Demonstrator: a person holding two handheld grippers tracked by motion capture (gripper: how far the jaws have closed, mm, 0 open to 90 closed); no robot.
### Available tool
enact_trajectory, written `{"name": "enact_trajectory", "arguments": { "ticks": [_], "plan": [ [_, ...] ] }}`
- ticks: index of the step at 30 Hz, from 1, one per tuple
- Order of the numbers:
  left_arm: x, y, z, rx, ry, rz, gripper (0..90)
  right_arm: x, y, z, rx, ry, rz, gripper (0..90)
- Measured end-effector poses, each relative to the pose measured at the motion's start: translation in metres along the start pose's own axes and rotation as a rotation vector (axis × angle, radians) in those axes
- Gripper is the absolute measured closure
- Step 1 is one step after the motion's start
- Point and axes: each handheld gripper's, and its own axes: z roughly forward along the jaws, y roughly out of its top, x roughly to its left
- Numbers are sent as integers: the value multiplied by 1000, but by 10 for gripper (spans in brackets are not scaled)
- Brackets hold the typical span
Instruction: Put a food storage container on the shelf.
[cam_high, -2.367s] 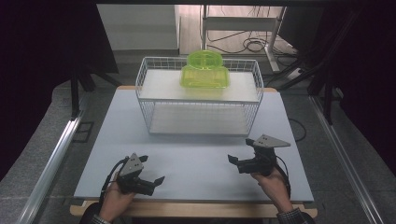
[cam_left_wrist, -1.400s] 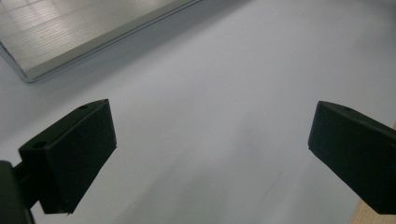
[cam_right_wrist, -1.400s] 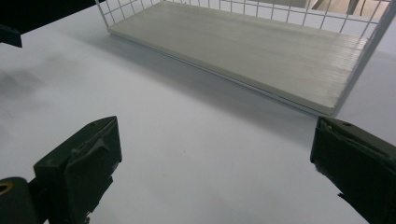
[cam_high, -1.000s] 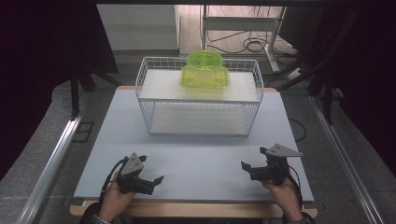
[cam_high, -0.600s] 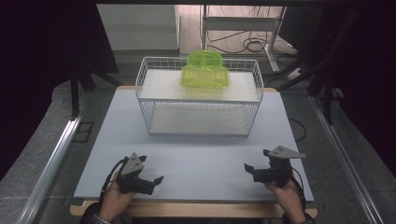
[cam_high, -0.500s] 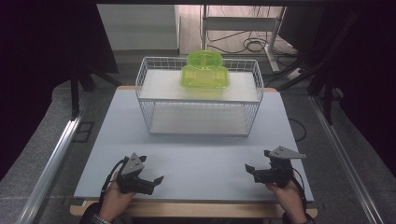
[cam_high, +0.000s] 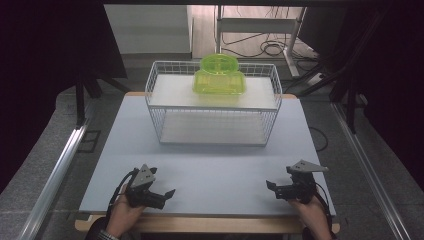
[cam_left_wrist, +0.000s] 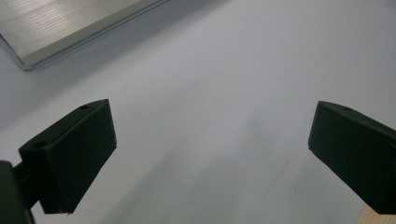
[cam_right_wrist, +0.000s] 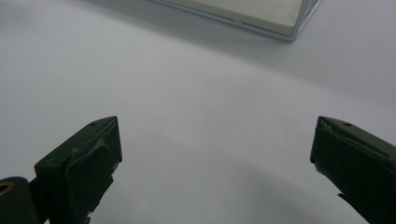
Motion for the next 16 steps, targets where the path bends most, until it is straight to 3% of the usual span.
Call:
{"name": "enact_trajectory", "arguments": {
  "ticks": [16],
  "plan": [
    [0,0,1,-1,1,15,2,-4,-10,10,72,11,13,20]
  ]
}}
